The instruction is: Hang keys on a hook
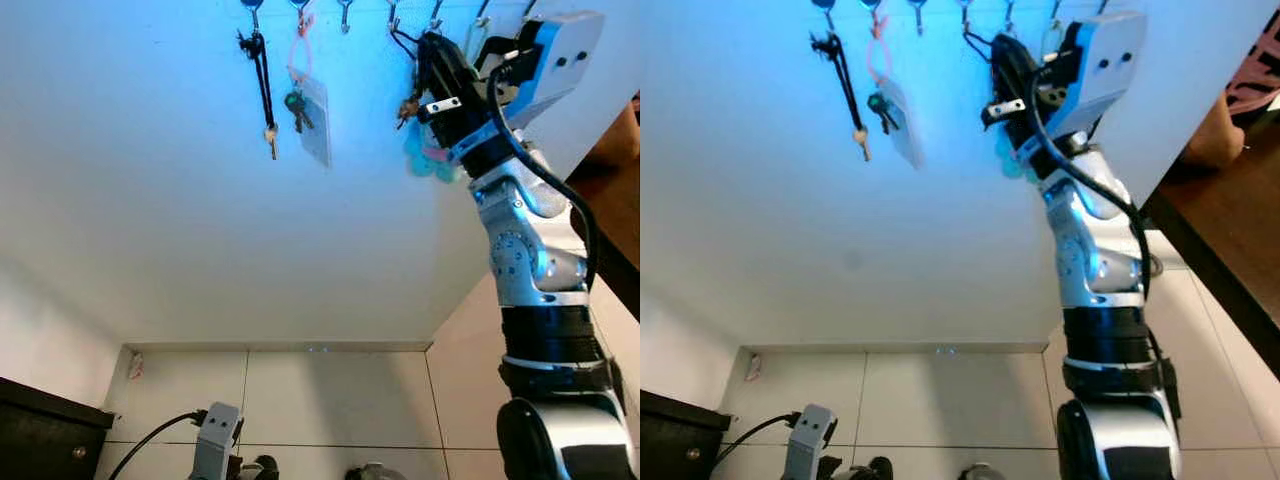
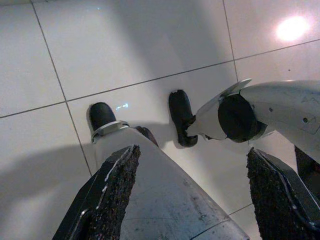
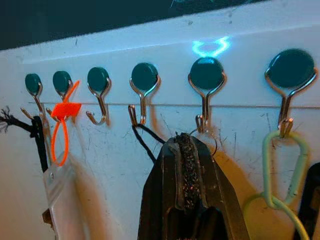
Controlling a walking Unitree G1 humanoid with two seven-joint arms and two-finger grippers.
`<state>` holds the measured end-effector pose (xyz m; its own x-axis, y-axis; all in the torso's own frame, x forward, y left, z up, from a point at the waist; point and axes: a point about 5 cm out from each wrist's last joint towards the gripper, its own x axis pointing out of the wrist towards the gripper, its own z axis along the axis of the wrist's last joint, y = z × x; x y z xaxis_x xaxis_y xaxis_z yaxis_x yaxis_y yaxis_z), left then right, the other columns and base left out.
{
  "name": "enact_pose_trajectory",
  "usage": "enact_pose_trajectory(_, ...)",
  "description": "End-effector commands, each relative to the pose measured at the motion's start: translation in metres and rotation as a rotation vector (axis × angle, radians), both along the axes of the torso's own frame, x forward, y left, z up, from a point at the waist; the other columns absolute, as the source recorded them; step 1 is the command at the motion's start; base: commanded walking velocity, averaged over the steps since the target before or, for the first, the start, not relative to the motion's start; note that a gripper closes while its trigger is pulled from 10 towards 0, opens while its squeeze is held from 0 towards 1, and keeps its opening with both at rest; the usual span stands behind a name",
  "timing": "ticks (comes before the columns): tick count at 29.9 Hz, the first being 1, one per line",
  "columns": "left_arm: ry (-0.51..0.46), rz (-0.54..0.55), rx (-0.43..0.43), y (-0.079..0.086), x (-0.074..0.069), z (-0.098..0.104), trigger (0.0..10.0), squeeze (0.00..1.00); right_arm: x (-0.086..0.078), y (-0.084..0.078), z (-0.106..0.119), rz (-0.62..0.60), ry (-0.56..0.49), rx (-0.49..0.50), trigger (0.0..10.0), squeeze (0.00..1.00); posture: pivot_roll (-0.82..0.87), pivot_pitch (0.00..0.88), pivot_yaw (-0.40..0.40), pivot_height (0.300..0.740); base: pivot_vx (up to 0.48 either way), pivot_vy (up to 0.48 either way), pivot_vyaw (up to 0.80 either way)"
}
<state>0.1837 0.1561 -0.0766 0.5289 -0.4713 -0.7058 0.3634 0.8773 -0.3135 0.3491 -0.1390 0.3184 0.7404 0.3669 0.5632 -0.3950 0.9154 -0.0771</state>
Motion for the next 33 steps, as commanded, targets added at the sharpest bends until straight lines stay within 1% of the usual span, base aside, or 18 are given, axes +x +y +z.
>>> enact_pose_trajectory(1,0.045,-0.008,0.013,0.004,-0.012,-0.006,10.0,0.0,0.001,-0.007,-0.008,-0.035,0.036,-0.002,10.0,0.0,-0.06,0.119,0.111,0.74,0.0,0.0,0.0)
enact_pose_trajectory(9,0.042,-0.01,0.017,0.005,-0.011,-0.005,10.0,0.0,0.0,-0.004,-0.011,-0.033,0.052,-0.003,10.0,0.0,-0.06,0.118,0.115,0.74,0.0,0.0,0.0)
enact_pose_trajectory(10,0.043,-0.011,0.017,0.005,-0.012,-0.006,10.0,0.0,-0.001,-0.002,-0.011,-0.021,0.048,0.002,10.0,0.0,-0.06,0.119,0.116,0.74,0.0,0.0,0.0)
enact_pose_trajectory(11,0.045,-0.012,0.016,0.005,-0.012,-0.006,10.0,0.0,-0.004,-0.001,-0.009,0.015,0.028,0.036,10.0,0.0,-0.06,0.119,0.116,0.74,0.0,0.0,0.0)
enact_pose_trajectory(13,0.045,-0.012,0.016,0.005,-0.012,-0.006,10.0,0.0,-0.004,-0.001,-0.009,0.015,0.028,0.036,10.0,0.0,-0.06,0.119,0.116,0.74,0.0,0.0,0.0)
enact_pose_trajectory(14,0.046,-0.012,0.016,0.004,-0.012,-0.006,10.0,0.0,-0.006,0.0,-0.008,0.034,0.014,0.058,10.0,0.0,-0.06,0.119,0.116,0.74,0.0,0.0,0.0)
enact_pose_trajectory(15,0.046,-0.012,0.016,0.004,-0.012,-0.006,10.0,0.0,-0.008,-0.001,-0.007,0.049,0.001,0.079,10.0,0.53,-0.06,0.116,0.117,0.74,0.0,0.0,0.0)
enact_pose_trajectory(16,0.046,-0.012,0.016,0.004,-0.012,-0.006,10.0,0.0,-0.008,-0.001,-0.007,0.049,0.001,0.079,10.0,0.53,-0.06,0.116,0.117,0.74,0.0,0.0,0.0)
enact_pose_trajectory(17,0.047,-0.013,0.016,0.004,-0.012,-0.006,10.0,0.0,-0.009,0.0,-0.006,0.064,-0.007,0.09,10.0,1.0,-0.06,0.116,0.117,0.74,0.0,0.0,0.0)
enact_pose_trajectory(29,0.04,-0.014,0.011,0.001,-0.009,-0.005,10.0,0.0,-0.012,-0.001,-0.005,0.078,-0.012,0.102,10.0,1.0,-0.07,0.11,0.113,0.74,0.0,0.0,0.0)
enact_pose_trajectory(33,0.041,-0.016,0.011,0.0,-0.009,-0.005,10.0,0.0,-0.013,0.001,-0.007,0.113,-0.007,0.108,10.0,1.0,-0.07,0.109,0.113,0.74,0.0,0.0,0.0)
